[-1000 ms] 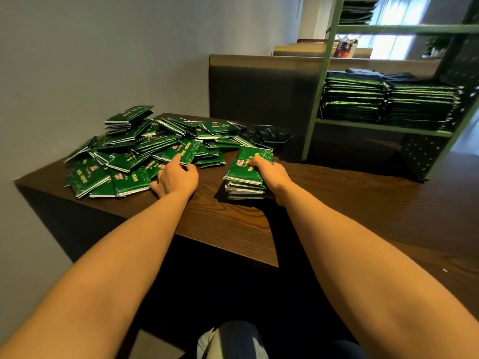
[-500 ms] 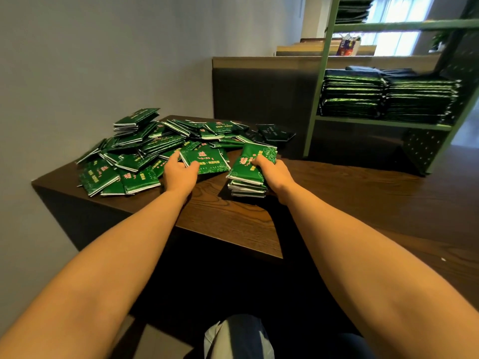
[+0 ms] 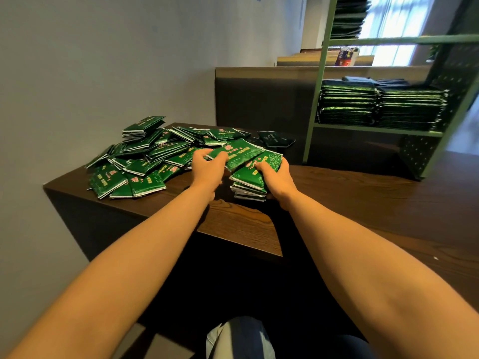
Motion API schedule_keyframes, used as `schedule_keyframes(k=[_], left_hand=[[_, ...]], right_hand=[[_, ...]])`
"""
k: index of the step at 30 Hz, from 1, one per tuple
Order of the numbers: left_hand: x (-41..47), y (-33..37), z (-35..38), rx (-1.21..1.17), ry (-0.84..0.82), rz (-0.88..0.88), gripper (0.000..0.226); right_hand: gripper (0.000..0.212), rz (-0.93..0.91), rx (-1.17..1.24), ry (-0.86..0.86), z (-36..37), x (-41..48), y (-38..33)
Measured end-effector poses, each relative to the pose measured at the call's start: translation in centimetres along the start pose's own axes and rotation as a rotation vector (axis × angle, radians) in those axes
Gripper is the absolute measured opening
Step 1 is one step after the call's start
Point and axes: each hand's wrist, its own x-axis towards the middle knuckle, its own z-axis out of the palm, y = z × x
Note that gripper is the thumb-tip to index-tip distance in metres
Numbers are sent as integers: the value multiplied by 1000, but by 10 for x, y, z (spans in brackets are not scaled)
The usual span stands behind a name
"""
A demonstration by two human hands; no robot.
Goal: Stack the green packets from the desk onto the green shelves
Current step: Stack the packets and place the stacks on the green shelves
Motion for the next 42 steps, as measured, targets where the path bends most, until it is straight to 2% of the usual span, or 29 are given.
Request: schedule_keyframes(k=[4, 9, 10, 13, 16, 18, 21, 22, 23, 25, 26, 28, 32, 36, 42], left_hand=[[-6, -6, 6, 138, -30, 73, 36], [-10, -15, 10, 256, -69, 157, 40], [-11, -17, 11, 298, -95, 178, 43], [-15, -19, 13, 401, -151, 269, 40], [-17, -21, 12, 392, -180, 337, 19], [-16, -23, 11, 367, -169, 348, 17], [-2, -31, 8, 381, -101, 306, 25], [5, -35, 5, 427, -90, 291, 22], [12, -38, 2, 495, -88, 285, 21], [30, -45, -4, 669, -104, 273, 34], [38, -46, -6, 741, -122, 253, 40], [55, -50, -4, 810, -153, 205, 49], [82, -51, 1, 766, -124, 44, 64], [94, -50, 0, 680, 19, -49, 61], [107, -56, -2, 554, 119, -96, 56]], right_hand=[[65, -34, 12, 17, 1, -2, -1], [115, -16, 74, -6, 2, 11, 6], [111, -4, 67, -12, 1, 5, 2], [74, -19, 74, -24, -4, 10, 8], [62, 25, 98, -30, -8, 17, 13], [63, 40, 105, -31, -6, 19, 10], [95, 46, 107, -26, -3, 29, 11], [98, 52, 95, -35, -3, 31, 10], [90, 67, 86, -40, -3, 31, 8], [61, 61, 52, -25, -6, 31, 2], [54, 48, 25, -14, -9, 36, 4], [54, 57, 11, 6, -12, 42, 6], [75, 175, -30, -28, -11, 51, 1], [116, 288, -2, -105, -13, 63, -1], [109, 285, 39, -127, -16, 65, 2]])
